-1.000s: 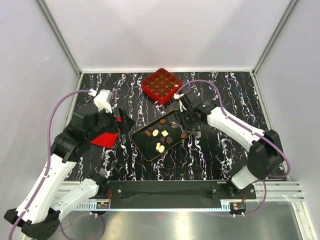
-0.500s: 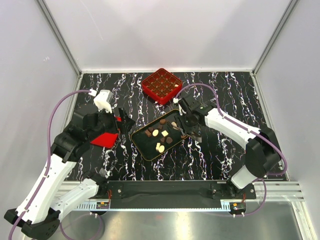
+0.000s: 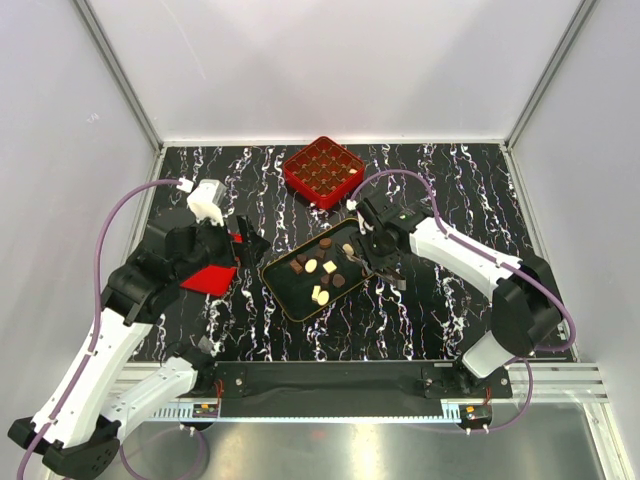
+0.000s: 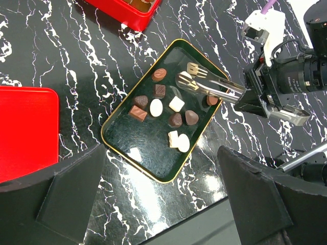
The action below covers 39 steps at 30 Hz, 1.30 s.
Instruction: Pack the chocolate
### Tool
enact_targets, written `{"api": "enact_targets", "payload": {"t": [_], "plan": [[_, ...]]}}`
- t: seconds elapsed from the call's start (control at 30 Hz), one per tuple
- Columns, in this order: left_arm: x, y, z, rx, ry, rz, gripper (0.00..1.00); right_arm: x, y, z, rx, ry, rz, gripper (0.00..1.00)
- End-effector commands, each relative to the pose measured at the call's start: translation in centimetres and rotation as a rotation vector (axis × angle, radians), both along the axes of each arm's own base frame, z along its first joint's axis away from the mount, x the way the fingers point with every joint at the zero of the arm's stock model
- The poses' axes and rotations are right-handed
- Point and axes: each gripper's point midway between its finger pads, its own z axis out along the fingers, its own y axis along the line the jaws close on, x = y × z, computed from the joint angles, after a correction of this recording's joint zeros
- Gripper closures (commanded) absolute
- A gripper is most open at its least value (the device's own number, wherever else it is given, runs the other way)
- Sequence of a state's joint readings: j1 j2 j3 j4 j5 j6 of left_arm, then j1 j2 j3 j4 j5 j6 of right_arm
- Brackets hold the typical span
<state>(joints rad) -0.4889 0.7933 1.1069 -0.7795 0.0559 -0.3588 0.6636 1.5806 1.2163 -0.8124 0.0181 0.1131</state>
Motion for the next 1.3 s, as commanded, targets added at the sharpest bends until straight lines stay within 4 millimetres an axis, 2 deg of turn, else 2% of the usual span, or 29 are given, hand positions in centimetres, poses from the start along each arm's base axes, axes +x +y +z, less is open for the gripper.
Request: {"api": "enact_targets", "payload": {"t": [0.0, 0.3, 0.5, 0.93, 1.07, 1.27], "plan": [[0.0, -0.2, 2.4, -0.039, -0.050, -0.007, 0.01, 0.0, 0.2, 1.4, 0.018, -0.050, 0.006, 0.46], [-0.4, 0.1, 2.5, -0.043, -0.053, -0.001, 0.01, 0.2, -0.3, 1.0, -0.040, -0.059, -0.012, 0.47], [-0.4, 0.1, 2.7, -0.038, -0.056, -0.002, 0.01, 0.3, 0.5, 1.5, -0.053, -0.070, 0.016, 0.47], [-0.2, 0.4, 2.6, -0.018, -0.062, 0.004, 0.01, 0.0, 1.0, -0.3, -0.135, -0.060, 0.041, 0.48], [-0.1, 0.3, 2.7, -0.022, -0.063, 0.003, 0.01, 0.1, 1.2, 0.0, -0.138, -0.066, 0.050, 0.52], [-0.2, 0.2, 3.0, -0.038, -0.070, 0.000, 0.01, 0.3, 1.1, 1.9, -0.134, -0.090, 0.048, 0.53]]}}
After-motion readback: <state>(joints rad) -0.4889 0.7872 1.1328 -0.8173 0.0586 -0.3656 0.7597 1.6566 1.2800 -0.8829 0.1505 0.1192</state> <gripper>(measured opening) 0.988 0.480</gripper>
